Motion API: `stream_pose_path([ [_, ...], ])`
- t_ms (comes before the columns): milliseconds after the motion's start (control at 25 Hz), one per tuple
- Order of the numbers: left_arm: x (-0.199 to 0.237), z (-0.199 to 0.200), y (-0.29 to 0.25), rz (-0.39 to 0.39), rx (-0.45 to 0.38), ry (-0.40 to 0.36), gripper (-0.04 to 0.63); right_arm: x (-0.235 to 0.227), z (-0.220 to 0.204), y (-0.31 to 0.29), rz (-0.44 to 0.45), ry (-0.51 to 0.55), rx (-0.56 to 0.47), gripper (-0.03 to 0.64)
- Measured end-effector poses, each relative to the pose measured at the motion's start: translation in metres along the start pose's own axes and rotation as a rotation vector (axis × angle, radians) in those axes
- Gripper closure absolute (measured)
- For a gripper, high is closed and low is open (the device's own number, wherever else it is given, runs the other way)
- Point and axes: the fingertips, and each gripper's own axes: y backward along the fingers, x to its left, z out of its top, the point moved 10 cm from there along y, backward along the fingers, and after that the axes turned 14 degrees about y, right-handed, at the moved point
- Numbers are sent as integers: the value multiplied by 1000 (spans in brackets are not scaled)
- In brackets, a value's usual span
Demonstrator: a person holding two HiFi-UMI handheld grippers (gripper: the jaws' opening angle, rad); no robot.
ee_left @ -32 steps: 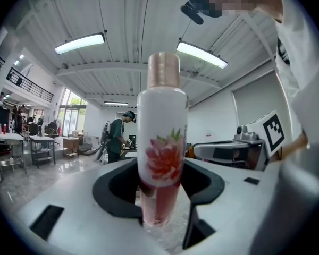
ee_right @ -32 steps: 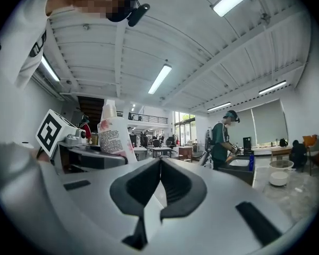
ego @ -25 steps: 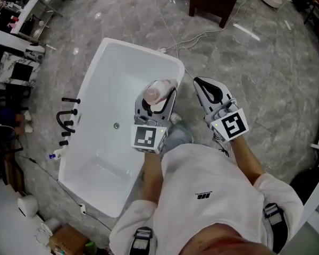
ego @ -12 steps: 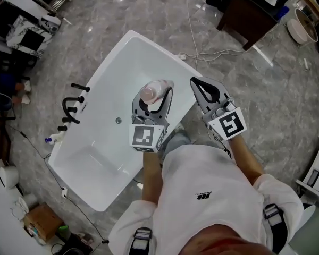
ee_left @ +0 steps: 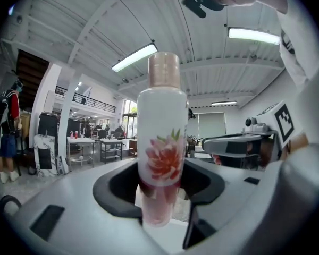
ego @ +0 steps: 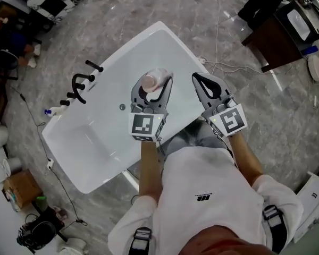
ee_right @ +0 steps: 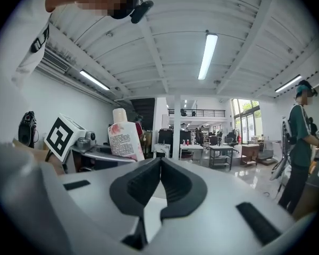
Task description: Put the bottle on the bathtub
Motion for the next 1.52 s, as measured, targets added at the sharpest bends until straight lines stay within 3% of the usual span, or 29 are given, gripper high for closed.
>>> stream_pose_path([
  [320, 43, -7, -17, 178, -33, 21, 371, -22, -28, -63, 151, -2, -35, 621],
  [840, 90, -50, -82, 456, -76, 31, 371, -73, -119, -165, 412, -46, -51, 621],
  [1160, 127, -81, -94, 517, -57, 27, 371, -60, -150, -205, 455, -34, -88, 621],
  [1520, 180, -121, -94, 487, -57, 25, 371, -25, -190, -242, 434, -26, -67, 621],
])
